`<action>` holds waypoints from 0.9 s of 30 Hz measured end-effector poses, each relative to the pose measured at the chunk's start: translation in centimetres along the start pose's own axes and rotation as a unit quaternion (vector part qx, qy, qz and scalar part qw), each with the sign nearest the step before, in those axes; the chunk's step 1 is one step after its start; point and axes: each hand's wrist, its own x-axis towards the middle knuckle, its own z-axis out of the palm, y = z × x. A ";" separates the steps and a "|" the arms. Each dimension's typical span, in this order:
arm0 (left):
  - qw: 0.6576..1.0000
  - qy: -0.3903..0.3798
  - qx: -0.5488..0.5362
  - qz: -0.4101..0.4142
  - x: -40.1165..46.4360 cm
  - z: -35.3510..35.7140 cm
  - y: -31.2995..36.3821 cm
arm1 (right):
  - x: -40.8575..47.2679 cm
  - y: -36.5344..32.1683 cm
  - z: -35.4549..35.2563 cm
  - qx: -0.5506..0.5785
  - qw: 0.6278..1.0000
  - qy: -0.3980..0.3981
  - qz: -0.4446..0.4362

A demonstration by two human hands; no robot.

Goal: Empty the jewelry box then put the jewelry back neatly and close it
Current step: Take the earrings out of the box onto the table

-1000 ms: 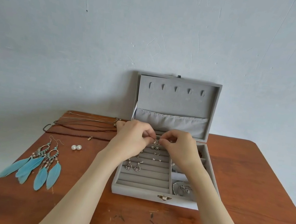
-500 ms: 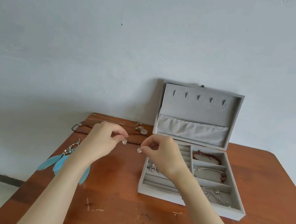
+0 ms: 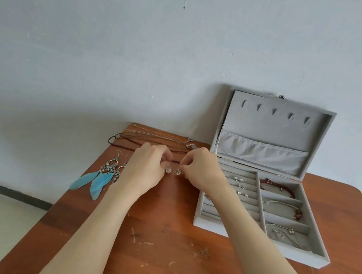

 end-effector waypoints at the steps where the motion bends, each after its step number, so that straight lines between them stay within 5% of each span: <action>1: 1.000 0.003 -0.003 0.001 0.0 0.2 -0.1 | 0.1 -0.1 0.1 -0.008 1.000 0.003 0.001; 27: 0.998 0.030 -0.020 0.044 -0.2 0.1 0.2 | -1.2 -0.2 -0.7 0.014 1.000 0.005 0.004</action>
